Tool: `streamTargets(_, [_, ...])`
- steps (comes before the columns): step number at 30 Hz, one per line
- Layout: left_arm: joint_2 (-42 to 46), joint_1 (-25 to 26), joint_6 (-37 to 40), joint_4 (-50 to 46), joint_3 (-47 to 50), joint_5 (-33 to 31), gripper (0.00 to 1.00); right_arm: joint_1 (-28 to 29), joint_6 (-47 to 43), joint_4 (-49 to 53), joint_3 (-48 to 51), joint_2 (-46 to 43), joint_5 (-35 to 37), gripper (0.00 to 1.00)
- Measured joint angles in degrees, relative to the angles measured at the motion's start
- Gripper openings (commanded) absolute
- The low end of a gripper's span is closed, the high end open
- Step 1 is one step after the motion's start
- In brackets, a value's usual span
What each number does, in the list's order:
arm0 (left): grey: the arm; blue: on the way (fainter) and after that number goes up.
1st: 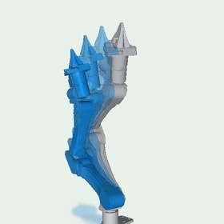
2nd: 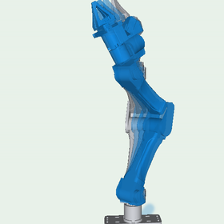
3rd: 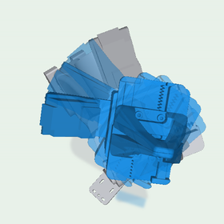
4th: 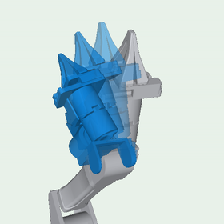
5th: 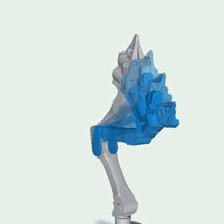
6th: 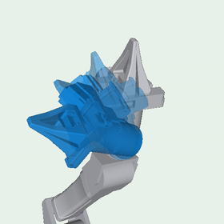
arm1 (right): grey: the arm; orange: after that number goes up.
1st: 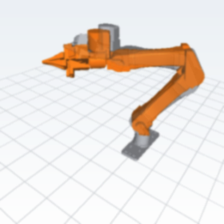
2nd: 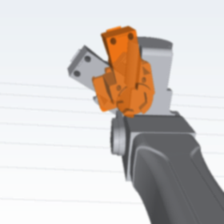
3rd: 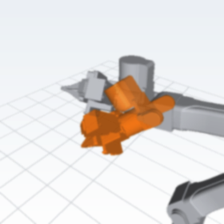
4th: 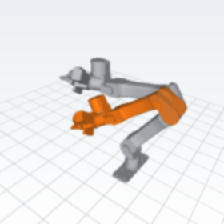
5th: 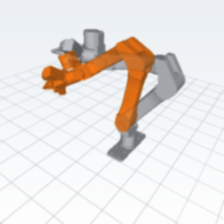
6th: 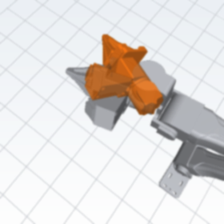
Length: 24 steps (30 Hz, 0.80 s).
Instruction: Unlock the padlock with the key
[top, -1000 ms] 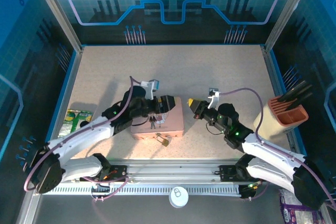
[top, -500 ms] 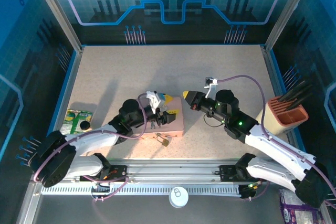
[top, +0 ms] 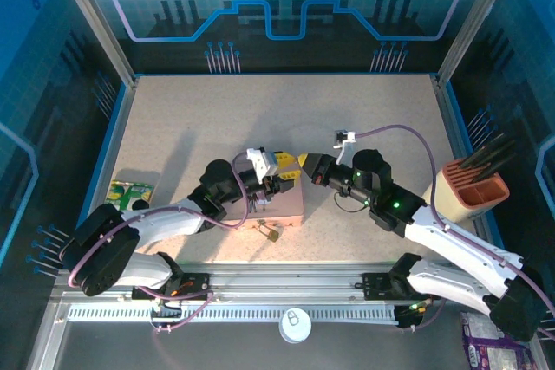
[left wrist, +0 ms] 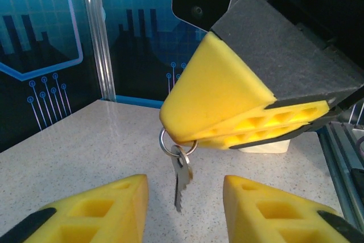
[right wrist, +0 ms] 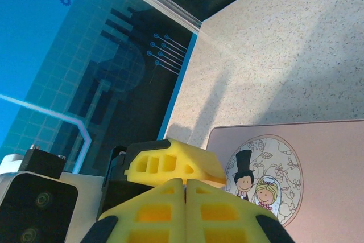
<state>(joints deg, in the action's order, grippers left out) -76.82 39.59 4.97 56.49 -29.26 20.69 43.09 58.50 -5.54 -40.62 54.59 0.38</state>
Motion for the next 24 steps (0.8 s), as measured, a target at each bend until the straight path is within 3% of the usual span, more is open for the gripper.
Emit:
streamTargets(14, [-0.07, 0.02, 1.42, -0.68, -0.61, 0.17, 0.20, 0.66, 0.46, -0.02, 0.00, -0.81, 0.24, 0.00])
streamTargets(24, [-0.07, 0.00, 1.68, -1.09, -0.72, 0.57, 0.02, 0.90, 0.63, 0.04, 0.00, -1.07, 0.85, 0.00])
